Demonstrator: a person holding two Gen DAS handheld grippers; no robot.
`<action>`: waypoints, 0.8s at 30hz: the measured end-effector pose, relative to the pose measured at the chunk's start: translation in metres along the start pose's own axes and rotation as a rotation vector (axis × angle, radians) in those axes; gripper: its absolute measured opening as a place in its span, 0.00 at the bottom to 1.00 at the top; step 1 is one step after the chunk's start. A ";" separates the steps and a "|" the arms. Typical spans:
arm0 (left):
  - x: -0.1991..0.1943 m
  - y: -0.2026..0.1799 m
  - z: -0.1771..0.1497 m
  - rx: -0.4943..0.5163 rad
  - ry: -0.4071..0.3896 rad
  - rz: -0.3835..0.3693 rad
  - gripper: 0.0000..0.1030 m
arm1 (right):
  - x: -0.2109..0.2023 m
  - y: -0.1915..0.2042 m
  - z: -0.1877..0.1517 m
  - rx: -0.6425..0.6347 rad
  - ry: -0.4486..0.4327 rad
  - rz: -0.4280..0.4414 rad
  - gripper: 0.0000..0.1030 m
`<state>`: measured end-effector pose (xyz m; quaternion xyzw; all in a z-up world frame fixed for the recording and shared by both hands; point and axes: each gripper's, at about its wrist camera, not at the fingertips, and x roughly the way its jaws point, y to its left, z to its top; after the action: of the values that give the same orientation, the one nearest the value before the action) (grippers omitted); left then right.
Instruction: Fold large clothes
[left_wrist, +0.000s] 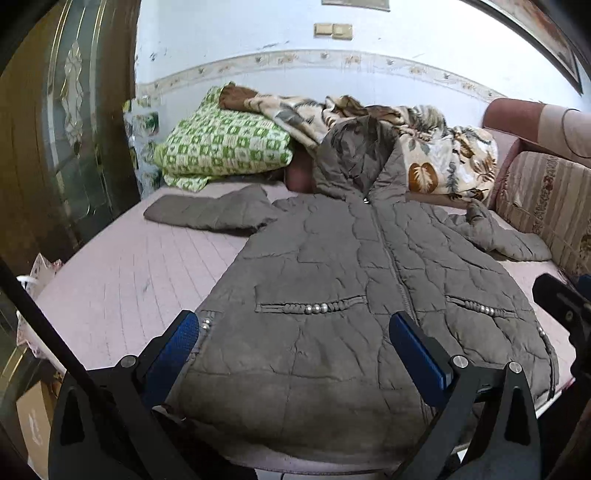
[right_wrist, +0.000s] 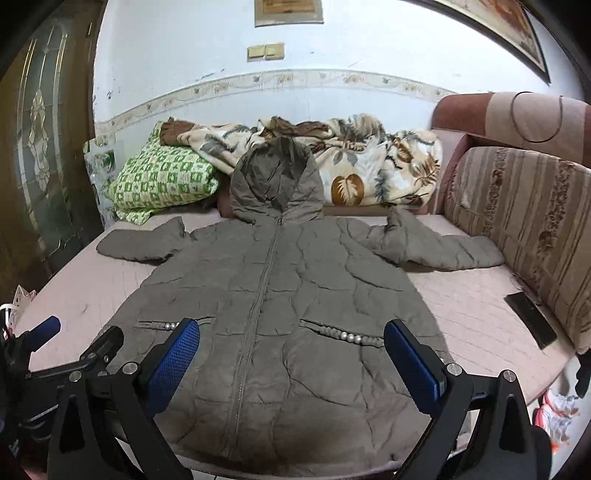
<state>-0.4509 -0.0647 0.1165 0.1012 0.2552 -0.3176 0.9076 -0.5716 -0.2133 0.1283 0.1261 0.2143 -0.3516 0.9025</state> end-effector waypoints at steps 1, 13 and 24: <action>-0.002 -0.001 -0.001 0.004 0.001 -0.003 1.00 | -0.003 -0.001 -0.001 0.001 0.002 0.003 0.98; -0.033 -0.013 0.005 0.021 -0.026 -0.026 1.00 | -0.031 0.007 -0.007 -0.036 0.004 0.031 0.98; -0.060 -0.011 0.014 0.014 -0.071 -0.019 1.00 | -0.052 0.008 -0.003 -0.039 -0.032 0.032 0.98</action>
<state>-0.4924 -0.0470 0.1594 0.0935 0.2216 -0.3314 0.9123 -0.6013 -0.1759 0.1509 0.1063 0.2047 -0.3348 0.9136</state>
